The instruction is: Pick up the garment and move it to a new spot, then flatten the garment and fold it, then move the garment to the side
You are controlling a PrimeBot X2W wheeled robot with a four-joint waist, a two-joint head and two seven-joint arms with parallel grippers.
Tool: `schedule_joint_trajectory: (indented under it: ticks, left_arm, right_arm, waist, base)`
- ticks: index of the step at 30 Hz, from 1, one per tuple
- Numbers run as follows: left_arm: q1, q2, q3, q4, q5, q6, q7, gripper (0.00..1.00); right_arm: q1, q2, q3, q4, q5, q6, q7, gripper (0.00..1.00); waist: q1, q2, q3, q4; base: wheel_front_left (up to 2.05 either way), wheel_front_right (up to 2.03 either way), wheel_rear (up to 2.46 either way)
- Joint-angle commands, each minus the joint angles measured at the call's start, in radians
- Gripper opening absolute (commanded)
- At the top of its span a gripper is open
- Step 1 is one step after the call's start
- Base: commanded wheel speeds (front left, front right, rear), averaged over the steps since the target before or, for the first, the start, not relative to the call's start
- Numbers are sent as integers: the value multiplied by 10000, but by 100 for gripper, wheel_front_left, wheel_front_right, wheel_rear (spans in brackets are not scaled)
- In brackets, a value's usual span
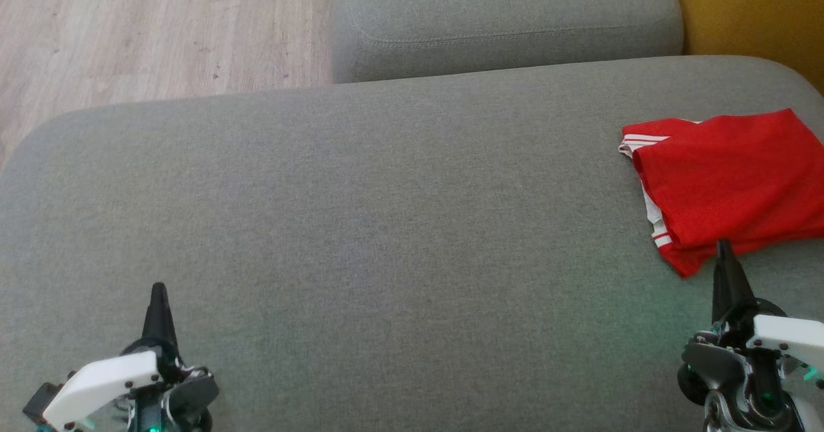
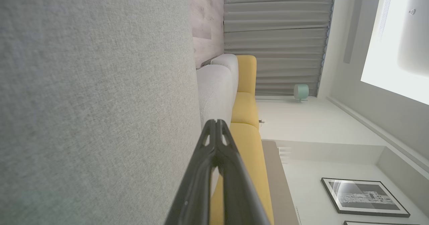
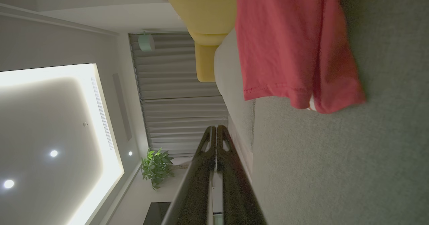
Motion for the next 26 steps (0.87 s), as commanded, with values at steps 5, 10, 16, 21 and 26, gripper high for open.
schedule_joint_trajectory:
  ticks: [5, 10, 16, 21, 26]
  left_arm:
    - [-483, 68, 444, -286, 58, -67, 102, 0]
    - [-484, 55, 462, -285, 73, -67, 117, 0]
    - [-486, 41, 482, -284, 90, -67, 133, 0]
    - [-487, 29, 498, -283, 103, -67, 146, 0]
    - [-488, 21, 510, -282, 114, -67, 155, 0]
  right_arm:
    - [-490, -146, 161, -306, -6, -7, 123, 0]
    - [-492, -135, 145, -305, -19, -7, 136, 0]
    - [-493, -122, 127, -304, -34, -7, 150, 0]
    - [-494, -113, 113, -303, -46, -7, 162, 0]
    - [-495, -105, 103, -302, -55, -7, 170, 0]
  waist:
    - [0, 0, 0, 0]
    - [0, 0, -1, 0]
    - [0, 0, -1, 0]
    - [0, 0, -1, 0]
    - [0, 0, -1, 0]
  base:
    - [0, 0, 0]
    - [0, 0, 0]
    - [0, 0, 0]
    - [0, 0, 0]
    - [0, 0, 0]
